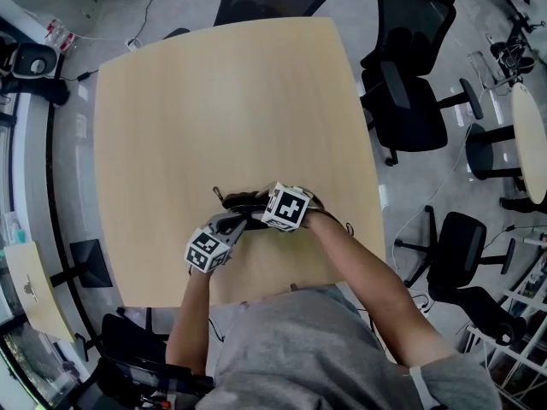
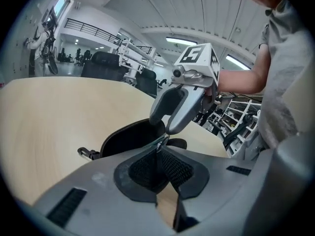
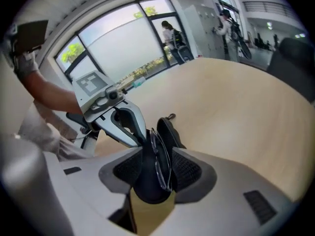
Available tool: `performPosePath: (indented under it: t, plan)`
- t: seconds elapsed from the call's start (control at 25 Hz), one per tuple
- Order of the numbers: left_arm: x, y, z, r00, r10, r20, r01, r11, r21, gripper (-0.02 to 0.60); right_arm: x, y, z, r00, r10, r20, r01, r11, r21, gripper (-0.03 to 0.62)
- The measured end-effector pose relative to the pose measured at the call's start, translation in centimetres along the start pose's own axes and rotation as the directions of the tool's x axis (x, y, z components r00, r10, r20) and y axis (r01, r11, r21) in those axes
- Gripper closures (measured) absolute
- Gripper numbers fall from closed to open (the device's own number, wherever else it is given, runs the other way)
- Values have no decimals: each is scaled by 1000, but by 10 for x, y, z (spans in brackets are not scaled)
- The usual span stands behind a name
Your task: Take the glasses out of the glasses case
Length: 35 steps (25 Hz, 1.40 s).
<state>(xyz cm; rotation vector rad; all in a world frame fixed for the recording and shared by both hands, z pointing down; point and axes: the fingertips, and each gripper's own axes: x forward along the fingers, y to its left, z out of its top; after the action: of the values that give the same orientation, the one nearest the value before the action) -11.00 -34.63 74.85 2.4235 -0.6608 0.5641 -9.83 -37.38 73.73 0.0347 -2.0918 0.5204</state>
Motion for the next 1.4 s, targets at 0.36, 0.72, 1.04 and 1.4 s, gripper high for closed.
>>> performPosePath:
  t: [0.36, 0.72, 1.04, 1.4]
  plan:
    - [-10, -13, -16, 999, 13, 42, -12, 1000, -25, 574, 44, 12, -4, 965, -189, -183, 113, 925, -362, 422]
    - [-17, -17, -30, 998, 15, 58, -12, 998, -60, 574, 62, -3, -25, 949, -252, -191, 175, 922, -345, 488]
    - [-26, -21, -25, 998, 19, 60, -17, 999, -38, 574, 39, 6, -15, 958, -256, -130, 206, 928, -311, 511]
    - [-33, -24, -15, 994, 38, 99, -33, 998, -50, 574, -28, -4, -3, 952, -304, 28, 305, 938, -163, 511]
